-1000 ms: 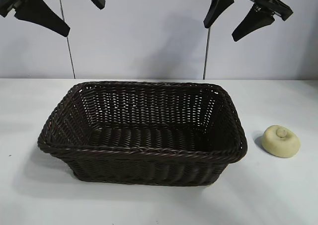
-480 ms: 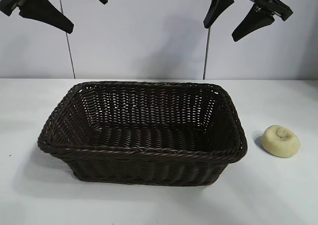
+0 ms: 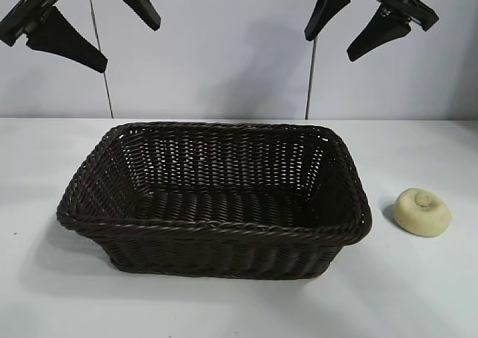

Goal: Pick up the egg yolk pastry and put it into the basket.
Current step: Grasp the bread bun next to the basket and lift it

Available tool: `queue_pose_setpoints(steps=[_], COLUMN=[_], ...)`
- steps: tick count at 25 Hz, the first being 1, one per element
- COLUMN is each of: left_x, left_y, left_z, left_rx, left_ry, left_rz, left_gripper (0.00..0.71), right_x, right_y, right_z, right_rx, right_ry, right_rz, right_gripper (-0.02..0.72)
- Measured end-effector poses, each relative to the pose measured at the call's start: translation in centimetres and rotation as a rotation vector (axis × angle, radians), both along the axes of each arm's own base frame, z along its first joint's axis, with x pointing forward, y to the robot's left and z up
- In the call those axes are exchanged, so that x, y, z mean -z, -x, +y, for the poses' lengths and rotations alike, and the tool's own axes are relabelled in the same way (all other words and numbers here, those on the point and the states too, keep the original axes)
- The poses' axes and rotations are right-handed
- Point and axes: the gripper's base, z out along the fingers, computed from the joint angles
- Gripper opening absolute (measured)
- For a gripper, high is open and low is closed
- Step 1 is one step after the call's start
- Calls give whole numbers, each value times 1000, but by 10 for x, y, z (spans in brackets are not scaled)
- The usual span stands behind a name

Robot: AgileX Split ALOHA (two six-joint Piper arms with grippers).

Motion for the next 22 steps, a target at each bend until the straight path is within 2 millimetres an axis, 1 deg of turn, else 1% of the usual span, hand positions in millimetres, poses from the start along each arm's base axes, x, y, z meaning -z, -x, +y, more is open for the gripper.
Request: queue_pose_setpoints(steps=[6, 12, 18, 20, 22], left_x=[2, 3, 4, 4, 4], left_y=[-1, -1, 0, 0, 0], left_z=[3, 4, 5, 5, 5], left_rx=[6, 11, 24, 25, 26], left_ry=[-42, -63, -88, -88, -89], left_rz=[-15, -20, -16, -14, -13], left_gripper=[549, 549, 549, 549, 549], right_x=[0, 4, 10, 11, 11], right_y=[0, 5, 14, 15, 14], right_z=[0, -4, -13, -16, -24], right_rx=[-3, -36, -76, -77, -60], right_ry=[3, 74, 192, 199, 198], right_rz=[5, 53, 144, 164, 171], right_gripper=[494, 494, 494, 494, 494])
